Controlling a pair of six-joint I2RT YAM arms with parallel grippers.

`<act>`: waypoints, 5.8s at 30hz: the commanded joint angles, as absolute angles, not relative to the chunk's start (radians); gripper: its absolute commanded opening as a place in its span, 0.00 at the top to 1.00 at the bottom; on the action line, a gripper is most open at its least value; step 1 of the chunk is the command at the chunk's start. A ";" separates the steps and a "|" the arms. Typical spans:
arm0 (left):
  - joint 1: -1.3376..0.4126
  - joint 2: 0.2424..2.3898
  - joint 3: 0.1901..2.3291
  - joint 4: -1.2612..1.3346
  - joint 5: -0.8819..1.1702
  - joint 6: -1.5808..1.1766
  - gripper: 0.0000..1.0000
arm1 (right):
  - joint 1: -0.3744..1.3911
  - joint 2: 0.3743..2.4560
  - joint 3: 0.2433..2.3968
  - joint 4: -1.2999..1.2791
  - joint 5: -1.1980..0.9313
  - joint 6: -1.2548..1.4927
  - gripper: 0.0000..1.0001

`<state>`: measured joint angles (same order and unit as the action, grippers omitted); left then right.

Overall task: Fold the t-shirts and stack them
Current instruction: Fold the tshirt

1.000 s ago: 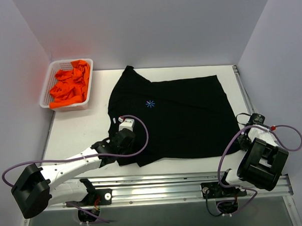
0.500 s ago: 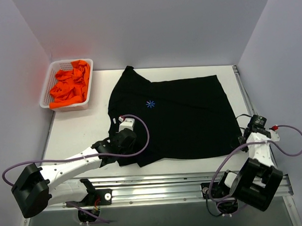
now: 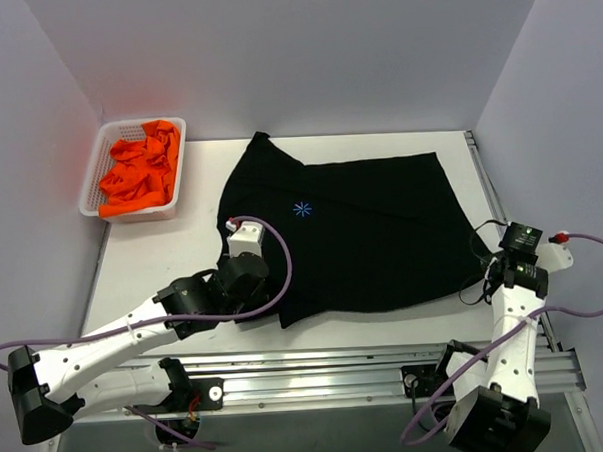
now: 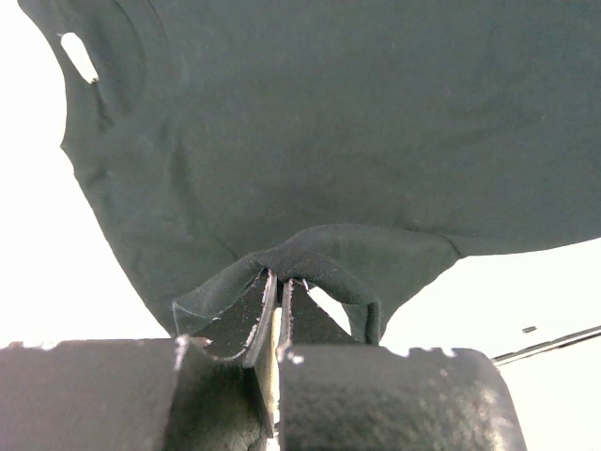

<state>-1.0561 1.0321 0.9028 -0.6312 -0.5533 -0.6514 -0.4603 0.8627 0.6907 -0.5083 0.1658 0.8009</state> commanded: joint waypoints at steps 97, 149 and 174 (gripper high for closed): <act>-0.531 1.563 0.850 -0.089 -0.235 -0.698 0.98 | 0.903 2.032 1.558 -0.222 0.512 0.646 0.21; -0.434 1.643 0.687 0.135 -0.193 -0.772 0.98 | 0.830 2.129 1.618 -0.371 0.611 0.594 1.00; -0.423 1.727 0.698 0.167 -0.207 -0.772 0.98 | 0.741 2.128 1.641 -0.373 0.586 0.546 0.79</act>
<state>-0.4347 1.6665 0.7063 0.2356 -0.1822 -0.7841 0.7460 2.1788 1.6230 -0.3229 0.5388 0.5621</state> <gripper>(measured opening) 0.032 0.214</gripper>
